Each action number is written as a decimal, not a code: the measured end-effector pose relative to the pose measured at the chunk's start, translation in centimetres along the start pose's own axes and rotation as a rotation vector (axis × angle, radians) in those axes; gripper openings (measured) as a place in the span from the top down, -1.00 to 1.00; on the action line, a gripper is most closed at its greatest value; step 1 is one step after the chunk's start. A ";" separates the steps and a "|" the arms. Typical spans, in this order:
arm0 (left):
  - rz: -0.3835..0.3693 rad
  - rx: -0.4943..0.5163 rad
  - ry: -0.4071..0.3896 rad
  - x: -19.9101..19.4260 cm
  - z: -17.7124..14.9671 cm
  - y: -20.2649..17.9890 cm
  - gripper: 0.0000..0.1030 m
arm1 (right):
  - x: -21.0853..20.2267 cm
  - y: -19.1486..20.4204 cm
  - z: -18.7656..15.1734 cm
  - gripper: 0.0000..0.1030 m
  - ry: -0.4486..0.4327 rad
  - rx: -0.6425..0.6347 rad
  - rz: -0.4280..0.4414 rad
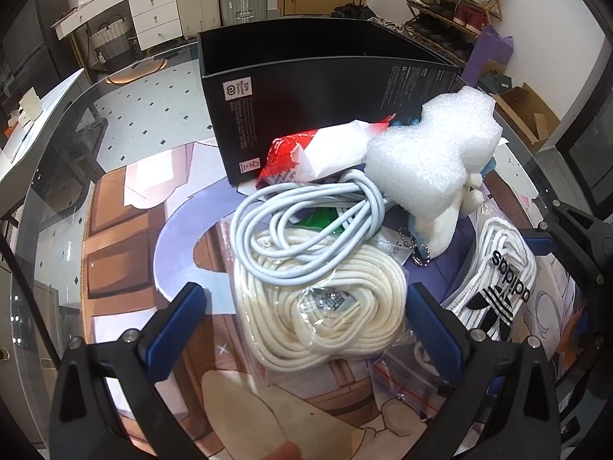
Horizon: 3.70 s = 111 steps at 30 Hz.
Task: Organize soft objects
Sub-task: 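Move both tools down toward the pile of bagged ropes beside the box, then grasp the bagged white rope with the left tool while the right tool grasps the adidas bag, then lift both bags and carry them over the black box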
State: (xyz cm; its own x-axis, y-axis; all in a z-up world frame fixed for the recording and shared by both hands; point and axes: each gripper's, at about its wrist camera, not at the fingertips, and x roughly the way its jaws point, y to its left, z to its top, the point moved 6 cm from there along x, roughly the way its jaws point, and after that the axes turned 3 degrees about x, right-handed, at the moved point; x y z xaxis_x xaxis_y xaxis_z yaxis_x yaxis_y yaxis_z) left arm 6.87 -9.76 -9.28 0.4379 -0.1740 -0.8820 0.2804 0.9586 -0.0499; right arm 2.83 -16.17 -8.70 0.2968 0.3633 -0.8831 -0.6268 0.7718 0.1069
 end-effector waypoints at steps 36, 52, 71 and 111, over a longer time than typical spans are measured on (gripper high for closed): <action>-0.010 -0.065 -0.041 -3.7 -4.2 2.6 0.12 | -1.7 -2.4 0.6 0.27 -0.025 0.172 0.094; -0.003 -0.051 -0.095 -6.7 -4.1 2.0 0.13 | -5.5 -5.1 -0.3 0.60 -0.096 0.258 0.143; 0.028 -0.038 -0.133 -8.2 -0.7 1.8 0.17 | -11.6 -8.1 2.3 0.60 -0.211 0.285 0.054; 0.070 0.001 -0.201 -12.1 7.8 2.9 0.19 | -15.8 -10.0 12.0 0.60 -0.307 0.279 0.019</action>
State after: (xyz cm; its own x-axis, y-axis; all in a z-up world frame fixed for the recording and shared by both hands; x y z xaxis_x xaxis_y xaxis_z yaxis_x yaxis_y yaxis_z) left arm 9.05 -6.64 4.91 0.6182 -0.1483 -0.7719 0.2441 0.9697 0.0091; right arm 13.05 -23.41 9.62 0.5145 0.4853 -0.7069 -0.4275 0.8598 0.2792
